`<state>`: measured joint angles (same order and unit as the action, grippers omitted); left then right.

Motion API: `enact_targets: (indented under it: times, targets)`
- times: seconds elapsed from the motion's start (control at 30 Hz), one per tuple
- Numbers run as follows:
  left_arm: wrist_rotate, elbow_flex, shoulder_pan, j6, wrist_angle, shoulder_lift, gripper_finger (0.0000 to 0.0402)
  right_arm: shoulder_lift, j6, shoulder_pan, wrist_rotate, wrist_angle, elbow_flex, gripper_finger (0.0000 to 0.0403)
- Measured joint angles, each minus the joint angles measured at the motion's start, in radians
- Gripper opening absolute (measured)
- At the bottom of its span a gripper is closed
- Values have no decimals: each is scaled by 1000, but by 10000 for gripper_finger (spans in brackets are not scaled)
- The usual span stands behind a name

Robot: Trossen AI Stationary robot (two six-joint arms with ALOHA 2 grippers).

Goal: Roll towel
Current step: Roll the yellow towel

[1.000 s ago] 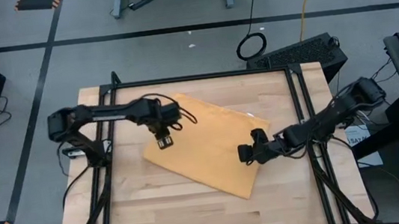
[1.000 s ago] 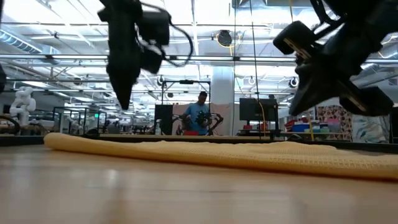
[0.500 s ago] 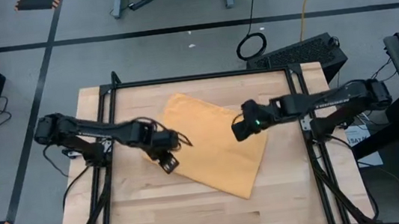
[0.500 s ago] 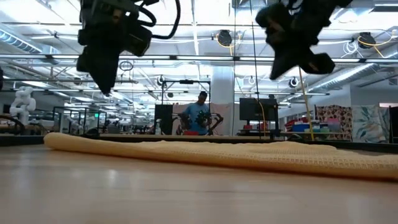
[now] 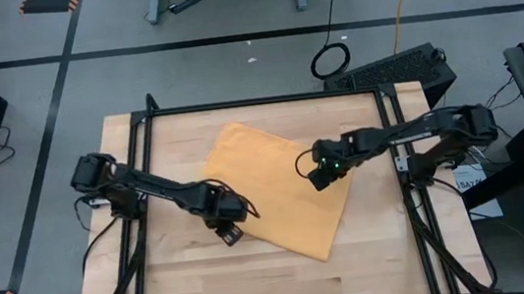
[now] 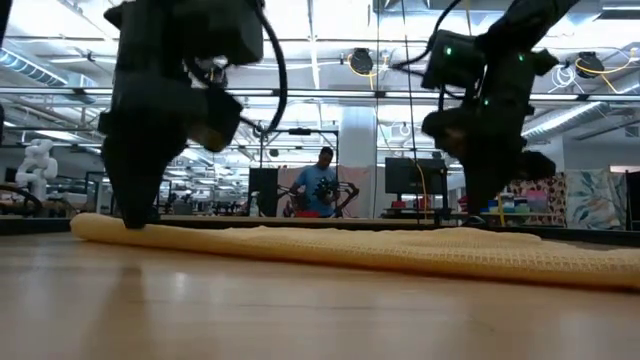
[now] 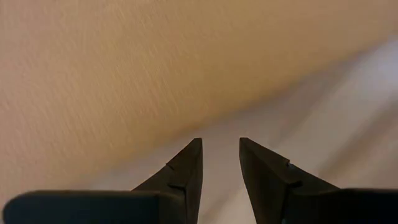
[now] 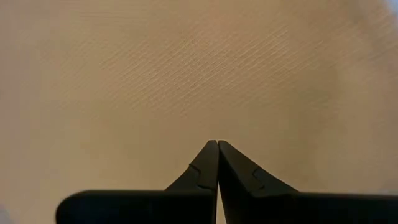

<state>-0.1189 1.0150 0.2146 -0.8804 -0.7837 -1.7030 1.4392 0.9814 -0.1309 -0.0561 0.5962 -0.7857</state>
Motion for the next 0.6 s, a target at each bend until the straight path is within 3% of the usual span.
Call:
enact_targets:
  times: [0.23, 0.43, 0.6]
  targets:
    - [58, 7, -69, 220, -40, -106, 111, 87, 159, 73, -12, -23, 30, 0]
    - [100, 5, -177, 399, -42, -120, 111, 134, 334, 193, -22, -59, 26, 0]
    - [140, 4, -290, 545, -51, -121, 111, 180, 536, 298, -23, -192, 24, 0]
